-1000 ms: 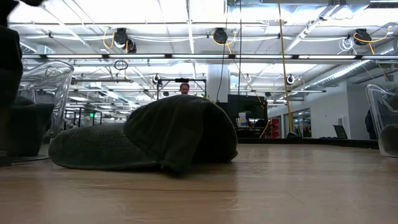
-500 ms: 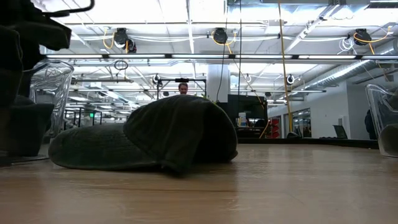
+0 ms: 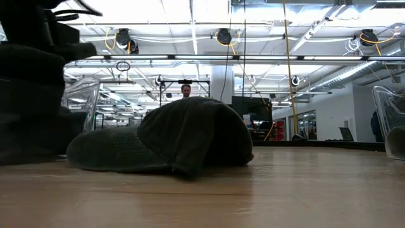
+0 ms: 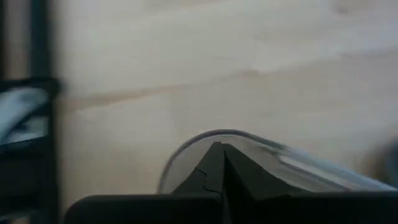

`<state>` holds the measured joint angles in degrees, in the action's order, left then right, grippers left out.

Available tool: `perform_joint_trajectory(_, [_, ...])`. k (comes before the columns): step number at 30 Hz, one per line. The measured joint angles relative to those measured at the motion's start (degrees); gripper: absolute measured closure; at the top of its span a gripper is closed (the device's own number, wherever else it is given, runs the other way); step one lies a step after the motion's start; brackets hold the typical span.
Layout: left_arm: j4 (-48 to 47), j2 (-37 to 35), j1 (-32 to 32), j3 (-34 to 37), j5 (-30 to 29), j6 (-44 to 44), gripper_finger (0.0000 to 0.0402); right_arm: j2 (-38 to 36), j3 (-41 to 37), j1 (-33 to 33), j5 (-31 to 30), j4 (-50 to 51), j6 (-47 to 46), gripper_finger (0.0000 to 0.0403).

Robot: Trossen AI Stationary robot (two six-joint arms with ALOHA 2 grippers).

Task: Pick & Place hat
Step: Adjust the left transparent bin

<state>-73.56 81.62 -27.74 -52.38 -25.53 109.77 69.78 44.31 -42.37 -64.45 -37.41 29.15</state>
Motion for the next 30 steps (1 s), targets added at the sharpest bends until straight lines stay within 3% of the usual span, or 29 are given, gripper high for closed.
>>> perform_joint_trajectory(6, [-13.3,0.4,-0.5,0.0,2.9,11.1,0.0401,0.0,0.0,-0.1,0.0,0.7,-1.0,0.0083])
perform_joint_trajectory(11, [-15.4,0.4,-1.8,0.0,7.0,14.1,0.0401,0.0,0.0,-0.1,0.0,0.8,-1.4,0.0083])
perform_joint_trajectory(19, [-14.0,0.4,-4.3,0.0,16.7,15.5,0.0400,0.0,0.0,-0.1,0.0,0.8,-1.8,0.0083])
perform_joint_trajectory(26, [-1.5,0.4,-7.6,0.0,23.7,13.0,0.0401,0.0,0.0,-0.1,0.0,0.9,-1.9,0.0083])
perform_joint_trajectory(30, [-4.2,0.5,-10.9,-0.6,22.4,15.5,0.0401,0.0,0.0,-0.1,0.0,0.9,-1.9,0.0083])
